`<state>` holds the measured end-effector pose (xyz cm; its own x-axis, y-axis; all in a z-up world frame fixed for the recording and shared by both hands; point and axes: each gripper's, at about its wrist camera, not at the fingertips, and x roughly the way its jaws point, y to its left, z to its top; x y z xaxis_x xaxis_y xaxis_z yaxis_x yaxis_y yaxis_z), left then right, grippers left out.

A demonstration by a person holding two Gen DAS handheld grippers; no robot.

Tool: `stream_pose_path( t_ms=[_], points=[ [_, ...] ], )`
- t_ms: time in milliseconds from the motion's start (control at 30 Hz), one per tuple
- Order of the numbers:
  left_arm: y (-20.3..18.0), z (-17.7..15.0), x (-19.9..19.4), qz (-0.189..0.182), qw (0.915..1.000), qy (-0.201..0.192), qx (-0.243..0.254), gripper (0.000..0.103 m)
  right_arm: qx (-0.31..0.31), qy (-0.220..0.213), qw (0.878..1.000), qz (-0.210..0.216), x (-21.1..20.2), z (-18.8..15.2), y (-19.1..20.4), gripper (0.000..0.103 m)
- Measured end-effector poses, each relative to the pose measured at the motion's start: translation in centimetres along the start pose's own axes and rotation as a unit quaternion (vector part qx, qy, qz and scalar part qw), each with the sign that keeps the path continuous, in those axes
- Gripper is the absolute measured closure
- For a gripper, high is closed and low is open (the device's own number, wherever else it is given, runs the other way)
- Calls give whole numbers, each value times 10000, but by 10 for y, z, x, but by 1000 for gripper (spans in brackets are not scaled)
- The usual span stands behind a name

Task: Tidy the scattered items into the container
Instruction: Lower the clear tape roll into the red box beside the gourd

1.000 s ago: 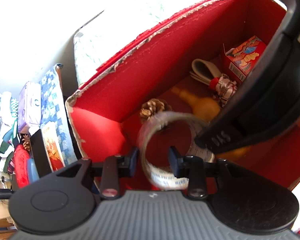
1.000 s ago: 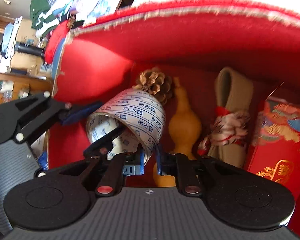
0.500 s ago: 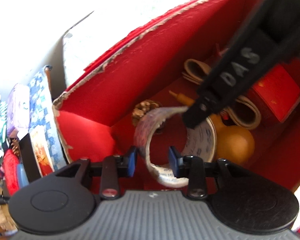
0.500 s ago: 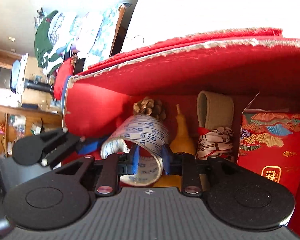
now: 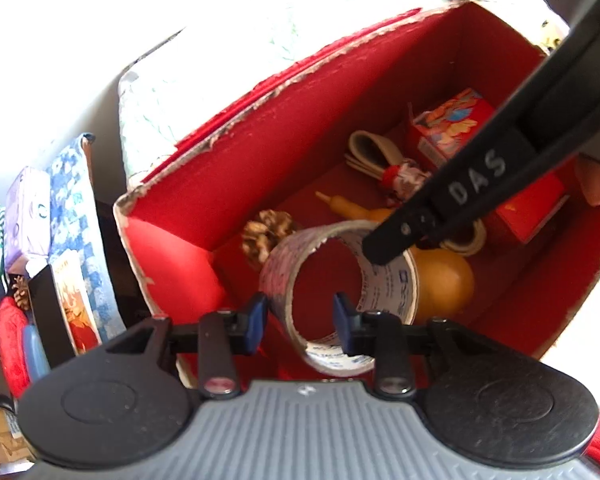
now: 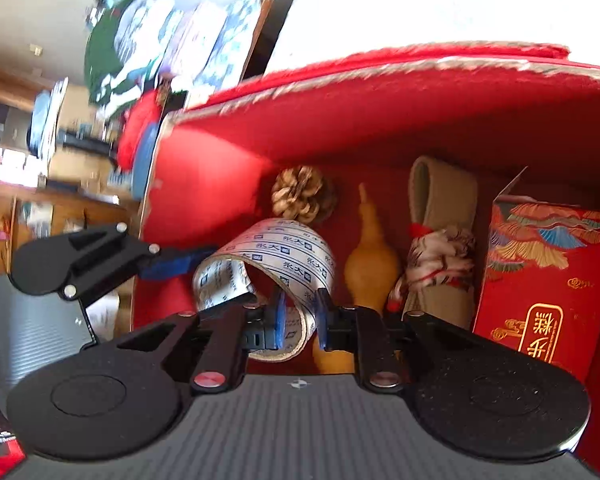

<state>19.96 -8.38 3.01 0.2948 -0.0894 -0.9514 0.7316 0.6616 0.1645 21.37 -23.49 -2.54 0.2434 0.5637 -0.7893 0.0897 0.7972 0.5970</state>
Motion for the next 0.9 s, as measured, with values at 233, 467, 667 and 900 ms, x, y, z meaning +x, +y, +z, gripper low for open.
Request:
stream_pose_path(
  t_ms=[233, 467, 667, 900],
  points=[
    [-6, 2, 19, 163, 9993, 301, 126, 71, 104, 175, 9994, -281, 24, 12, -3, 87],
    [-9, 9, 42, 387, 9984, 390, 161, 70, 148, -85, 9999, 16, 26, 10, -10, 70],
    [-9, 7, 43, 391, 9986, 236, 250, 55, 137, -440, 9983, 354, 17, 3, -18, 74],
    [-6, 7, 5, 283, 9992, -243, 158, 53, 431, -793, 9936, 673, 8, -1, -27, 89]
  ],
)
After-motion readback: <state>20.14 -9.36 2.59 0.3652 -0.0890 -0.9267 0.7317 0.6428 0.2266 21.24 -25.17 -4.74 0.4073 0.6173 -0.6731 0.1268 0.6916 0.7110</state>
